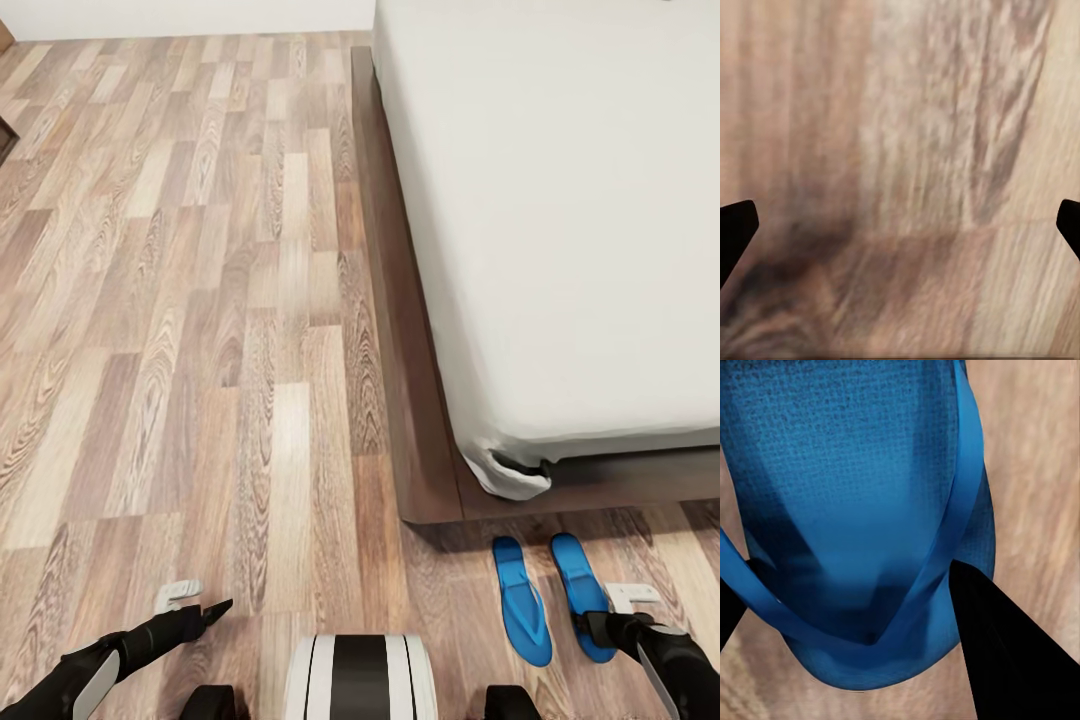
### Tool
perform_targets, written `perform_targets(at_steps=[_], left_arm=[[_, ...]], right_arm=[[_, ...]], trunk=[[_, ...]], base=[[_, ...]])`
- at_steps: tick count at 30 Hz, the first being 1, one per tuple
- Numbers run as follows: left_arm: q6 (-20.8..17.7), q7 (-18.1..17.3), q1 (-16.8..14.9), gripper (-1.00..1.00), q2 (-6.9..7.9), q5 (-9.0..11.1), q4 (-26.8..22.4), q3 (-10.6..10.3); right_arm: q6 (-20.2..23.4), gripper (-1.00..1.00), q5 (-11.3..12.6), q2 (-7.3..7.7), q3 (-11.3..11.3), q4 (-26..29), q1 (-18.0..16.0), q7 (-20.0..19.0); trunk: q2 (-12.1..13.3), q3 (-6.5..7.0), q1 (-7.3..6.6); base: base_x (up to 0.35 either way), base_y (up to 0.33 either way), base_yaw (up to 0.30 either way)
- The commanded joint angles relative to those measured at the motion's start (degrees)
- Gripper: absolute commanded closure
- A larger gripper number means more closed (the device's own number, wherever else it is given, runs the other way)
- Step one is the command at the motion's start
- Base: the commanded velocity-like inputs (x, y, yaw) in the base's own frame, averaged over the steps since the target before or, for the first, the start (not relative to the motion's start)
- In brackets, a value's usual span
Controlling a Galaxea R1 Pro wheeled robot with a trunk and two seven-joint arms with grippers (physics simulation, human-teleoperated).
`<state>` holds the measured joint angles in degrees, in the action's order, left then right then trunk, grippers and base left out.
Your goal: In the bedroom, move the book from the bed onto either nightstand, and place the two sandals side by side next to the bed.
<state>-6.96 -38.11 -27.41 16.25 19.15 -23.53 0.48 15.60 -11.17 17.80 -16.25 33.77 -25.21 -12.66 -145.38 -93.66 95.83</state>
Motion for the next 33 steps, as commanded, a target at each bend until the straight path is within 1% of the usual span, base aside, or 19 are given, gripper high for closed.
perform_targets(at_steps=[1, 10, 20, 30, 33], left_arm=[[-0.60, -0.21, -0.01, -1.00, 0.01, 0.51, -0.02, 0.05], [-0.60, -0.21, -0.01, -1.00, 0.01, 0.49, -0.02, 0.05], [-0.60, -0.21, -0.01, -1.00, 0.01, 0.51, -0.02, 0.05], [-0.60, -0.21, -0.01, -1.00, 0.01, 0.53, -0.02, 0.05], [-0.60, -0.21, -0.01, -1.00, 0.01, 0.53, -0.02, 0.05]], right_arm=[[0.24, 1.00, -0.60, -0.05, -0.35, 0.48, -0.01, -0.52], [0.25, 1.00, -0.60, -0.05, -0.36, 1.36, -0.01, -0.60], [0.25, 1.00, -0.60, -0.05, -0.36, 1.37, -0.01, -0.61], [0.24, 1.00, -0.60, -0.05, -0.36, 1.37, -0.01, -0.60], [0.25, 1.00, -0.60, -0.05, -0.36, 1.36, -0.01, -0.61]], trunk=[[-0.03, -0.26, 0.01], [-0.15, -2.25, 0.25], [-0.15, -2.25, 0.25], [-0.28, -4.47, 0.50], [-0.28, -4.47, 0.50]], base=[[0.000, 0.000, 0.000], [0.000, 0.000, 0.000], [0.000, 0.000, 0.000], [0.000, 0.000, 0.000], [0.000, 0.000, 0.000]])
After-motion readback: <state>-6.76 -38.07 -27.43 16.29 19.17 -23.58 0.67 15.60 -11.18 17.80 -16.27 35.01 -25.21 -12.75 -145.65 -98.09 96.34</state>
